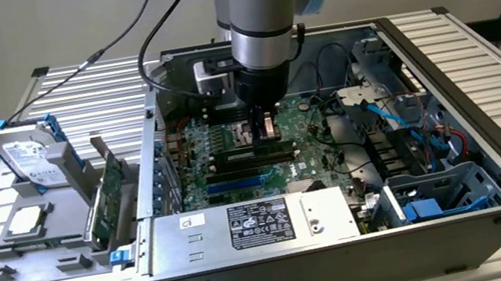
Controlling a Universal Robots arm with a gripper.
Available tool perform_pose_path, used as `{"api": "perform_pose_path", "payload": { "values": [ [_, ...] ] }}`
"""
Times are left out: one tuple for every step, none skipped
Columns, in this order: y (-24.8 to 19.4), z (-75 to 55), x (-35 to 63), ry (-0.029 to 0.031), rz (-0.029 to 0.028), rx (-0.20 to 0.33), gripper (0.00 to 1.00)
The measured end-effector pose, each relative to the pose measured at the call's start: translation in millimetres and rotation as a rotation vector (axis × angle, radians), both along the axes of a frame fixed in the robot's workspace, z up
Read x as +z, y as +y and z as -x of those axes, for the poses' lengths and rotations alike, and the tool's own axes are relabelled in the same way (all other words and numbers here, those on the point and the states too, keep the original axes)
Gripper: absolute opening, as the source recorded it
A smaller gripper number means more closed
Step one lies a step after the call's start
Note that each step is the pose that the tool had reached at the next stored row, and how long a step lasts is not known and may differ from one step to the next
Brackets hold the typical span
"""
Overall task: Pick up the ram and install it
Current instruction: 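Insert the ram into the slot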
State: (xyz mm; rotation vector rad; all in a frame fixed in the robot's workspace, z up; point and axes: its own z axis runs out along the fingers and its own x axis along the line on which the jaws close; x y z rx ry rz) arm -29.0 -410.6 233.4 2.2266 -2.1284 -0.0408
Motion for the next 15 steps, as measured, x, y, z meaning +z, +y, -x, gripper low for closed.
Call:
{"api": "perform_pose_path", "payload": {
  "values": [
    [0.3, 0.0, -0.1, 0.0003, 0.0008, 0.0, 0.14],
    [0.8, 0.0, -0.4, 0.0004, 0.0017, 0.0, 0.14],
    [1.3, 0.0, -0.9, 0.0004, 0.0026, 0.0, 0.14],
    [1.8, -0.1, -1.4, 0.0003, 0.0037, 0.0, 0.14],
    [2.2, -0.1, -2.0, 0.0004, 0.0049, 0.0, 0.14],
    [2.6, -0.1, -2.9, 0.0004, 0.0062, 0.0, 0.14],
    [2.9, -0.1, -3.7, 0.0004, 0.0073, 0.0, 0.14],
    [3.2, -0.1, -4.3, 0.0004, 0.0079, 0.0, 0.14],
    [3.5, -0.1, -4.5, 0.0004, 0.0084, 0.0, 0.14],
    [3.7, -0.1, -4.7, 0.0004, 0.0087, 0.0, 0.14],
    [3.9, -0.1, -4.8, 0.0005, 0.0091, 0.0, 0.14],
    [4.2, -0.1, -5.1, 0.0005, 0.0095, 0.0, 0.14],
    [4.3, -0.1, -5.3, 0.0005, 0.0099, 0.0, 0.14],
    [4.4, -0.1, -5.5, 0.0007, 0.0106, 0.0, 0.14],
    [4.4, -0.1, -5.9, 0.0007, 0.0109, 0.0, 0.14]
  ]
}}
